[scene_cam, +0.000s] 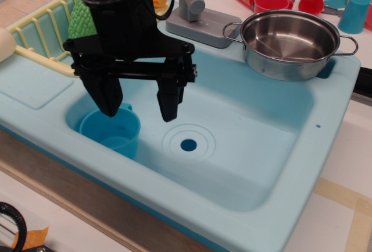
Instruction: Put cup into pot or pan
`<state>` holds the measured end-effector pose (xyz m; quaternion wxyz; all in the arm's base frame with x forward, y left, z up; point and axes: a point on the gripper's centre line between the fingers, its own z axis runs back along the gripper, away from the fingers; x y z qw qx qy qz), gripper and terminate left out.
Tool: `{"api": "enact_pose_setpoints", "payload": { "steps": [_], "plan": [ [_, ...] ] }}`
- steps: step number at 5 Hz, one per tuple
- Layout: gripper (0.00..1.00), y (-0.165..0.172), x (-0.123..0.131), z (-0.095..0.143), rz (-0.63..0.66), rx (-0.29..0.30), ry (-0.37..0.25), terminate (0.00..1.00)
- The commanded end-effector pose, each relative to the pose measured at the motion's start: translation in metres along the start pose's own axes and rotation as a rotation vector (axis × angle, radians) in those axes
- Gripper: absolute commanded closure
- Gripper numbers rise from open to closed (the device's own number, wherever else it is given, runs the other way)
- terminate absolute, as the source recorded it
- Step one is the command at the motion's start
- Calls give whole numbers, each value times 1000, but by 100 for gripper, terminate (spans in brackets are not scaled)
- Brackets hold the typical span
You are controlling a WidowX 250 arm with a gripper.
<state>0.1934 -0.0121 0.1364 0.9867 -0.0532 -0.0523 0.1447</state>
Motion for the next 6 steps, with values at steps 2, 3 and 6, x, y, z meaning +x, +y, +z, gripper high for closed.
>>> {"api": "enact_pose_setpoints", "payload": {
  "steps": [2, 3, 6],
  "plan": [
    [0, 6, -1, -11, -7, -16, 10, 0],
    [0, 14, -2, -23, -8, -36, 24, 0],
    [100, 25, 6, -67, -24, -157, 78, 0]
  ]
}}
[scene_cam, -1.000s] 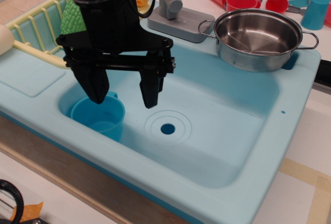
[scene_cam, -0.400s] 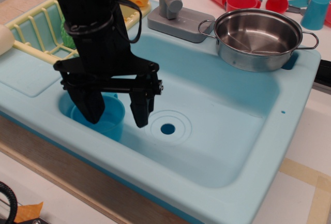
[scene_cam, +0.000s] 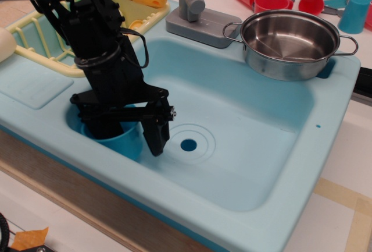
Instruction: Put cup into pot or pan
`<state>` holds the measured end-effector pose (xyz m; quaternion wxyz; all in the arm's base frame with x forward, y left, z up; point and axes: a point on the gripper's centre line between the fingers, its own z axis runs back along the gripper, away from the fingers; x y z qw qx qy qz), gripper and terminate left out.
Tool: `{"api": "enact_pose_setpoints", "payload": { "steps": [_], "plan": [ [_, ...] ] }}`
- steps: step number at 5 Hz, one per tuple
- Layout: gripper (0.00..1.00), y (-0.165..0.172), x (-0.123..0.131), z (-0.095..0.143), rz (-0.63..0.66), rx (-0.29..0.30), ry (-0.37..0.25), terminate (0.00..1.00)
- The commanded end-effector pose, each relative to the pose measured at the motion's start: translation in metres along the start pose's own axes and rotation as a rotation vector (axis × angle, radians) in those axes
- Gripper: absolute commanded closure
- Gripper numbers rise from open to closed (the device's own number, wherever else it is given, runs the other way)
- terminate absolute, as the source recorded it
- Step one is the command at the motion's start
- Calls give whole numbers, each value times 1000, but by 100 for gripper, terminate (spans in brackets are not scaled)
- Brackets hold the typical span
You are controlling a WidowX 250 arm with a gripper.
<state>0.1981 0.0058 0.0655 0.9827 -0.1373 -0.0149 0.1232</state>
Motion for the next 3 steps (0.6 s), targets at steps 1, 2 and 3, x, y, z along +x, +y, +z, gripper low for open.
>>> {"api": "enact_pose_setpoints", "payload": {
  "steps": [1, 2, 3],
  "plan": [
    [100, -1, 3, 2, 1, 0, -20, 0],
    [100, -8, 2, 8, 1, 23, -19, 0],
    [100, -31, 0, 33, -43, 84, -88, 0]
  ]
}}
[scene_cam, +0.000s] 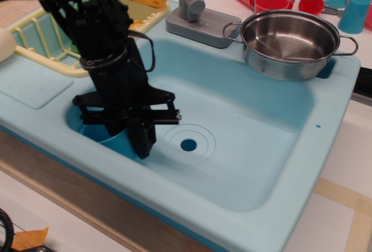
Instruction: Put cup into pot or pan
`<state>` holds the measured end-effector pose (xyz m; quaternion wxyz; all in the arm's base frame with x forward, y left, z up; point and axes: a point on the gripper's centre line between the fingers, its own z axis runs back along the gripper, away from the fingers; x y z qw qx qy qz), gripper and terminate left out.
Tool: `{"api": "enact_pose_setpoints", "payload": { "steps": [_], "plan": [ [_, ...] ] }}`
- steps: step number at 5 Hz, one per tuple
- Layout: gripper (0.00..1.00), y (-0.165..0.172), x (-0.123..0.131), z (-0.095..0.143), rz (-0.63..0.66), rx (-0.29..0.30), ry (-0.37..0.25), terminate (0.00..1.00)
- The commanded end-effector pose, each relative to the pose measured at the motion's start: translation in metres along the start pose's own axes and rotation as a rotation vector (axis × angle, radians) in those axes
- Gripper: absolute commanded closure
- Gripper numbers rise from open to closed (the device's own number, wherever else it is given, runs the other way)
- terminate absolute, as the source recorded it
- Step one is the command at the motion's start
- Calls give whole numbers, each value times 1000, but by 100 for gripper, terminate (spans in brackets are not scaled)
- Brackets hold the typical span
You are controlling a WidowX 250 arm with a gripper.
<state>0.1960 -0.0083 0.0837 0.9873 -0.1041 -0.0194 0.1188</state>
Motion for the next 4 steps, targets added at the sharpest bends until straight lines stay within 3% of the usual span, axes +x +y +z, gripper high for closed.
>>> {"api": "enact_pose_setpoints", "payload": {
  "steps": [1, 2, 3, 4],
  "plan": [
    [100, -40, 11, 44, -76, 53, -129, 0],
    [100, -73, 25, 71, -187, 82, -209, 0],
    [100, -95, 51, 81, -306, 65, -279, 0],
    [100, -109, 75, 90, -377, 60, -270, 0]
  ]
}}
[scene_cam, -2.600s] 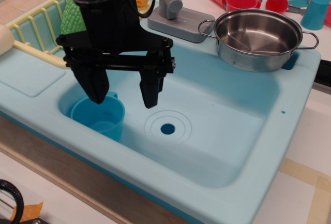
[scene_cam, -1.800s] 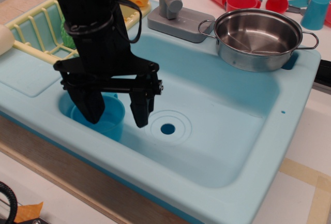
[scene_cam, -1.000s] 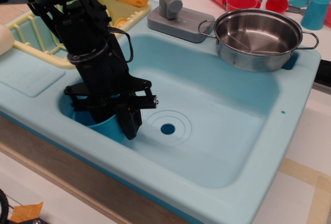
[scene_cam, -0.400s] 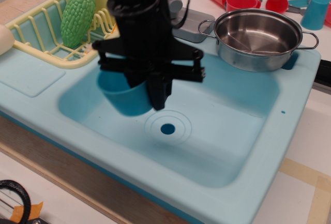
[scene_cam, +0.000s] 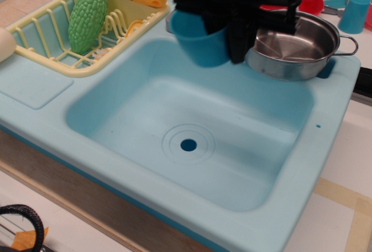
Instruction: Put cup into pot or pan
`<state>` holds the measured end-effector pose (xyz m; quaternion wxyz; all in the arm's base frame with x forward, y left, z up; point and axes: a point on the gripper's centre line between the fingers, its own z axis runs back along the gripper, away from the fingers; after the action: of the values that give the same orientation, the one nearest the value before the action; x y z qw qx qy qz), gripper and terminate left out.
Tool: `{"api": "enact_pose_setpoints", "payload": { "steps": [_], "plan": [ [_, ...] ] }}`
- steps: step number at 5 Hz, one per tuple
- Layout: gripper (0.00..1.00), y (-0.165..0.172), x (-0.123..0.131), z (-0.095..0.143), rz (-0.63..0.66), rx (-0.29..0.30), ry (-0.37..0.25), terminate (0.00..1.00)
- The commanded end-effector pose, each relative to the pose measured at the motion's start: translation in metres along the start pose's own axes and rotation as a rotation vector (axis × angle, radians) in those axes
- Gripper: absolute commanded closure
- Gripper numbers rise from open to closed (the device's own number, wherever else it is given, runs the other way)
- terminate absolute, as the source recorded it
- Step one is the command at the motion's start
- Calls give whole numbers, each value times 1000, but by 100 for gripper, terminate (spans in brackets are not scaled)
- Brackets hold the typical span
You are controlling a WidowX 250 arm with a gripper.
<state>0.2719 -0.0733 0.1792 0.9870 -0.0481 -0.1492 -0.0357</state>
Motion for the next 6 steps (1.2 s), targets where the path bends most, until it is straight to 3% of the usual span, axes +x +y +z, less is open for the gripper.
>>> {"api": "enact_pose_setpoints", "payload": {
  "steps": [1, 2, 3, 4, 6],
  "plan": [
    [100, -11, 58, 6, -118, -37, -6, 0],
    [100, -17, 86, -7, -193, -59, 35, 0],
    [100, -16, 94, -19, -248, -112, 69, 0],
    [0, -15, 97, -25, -248, -153, 108, 0],
    [0, -15, 97, -25, -248, -153, 108, 0]
  ]
}}
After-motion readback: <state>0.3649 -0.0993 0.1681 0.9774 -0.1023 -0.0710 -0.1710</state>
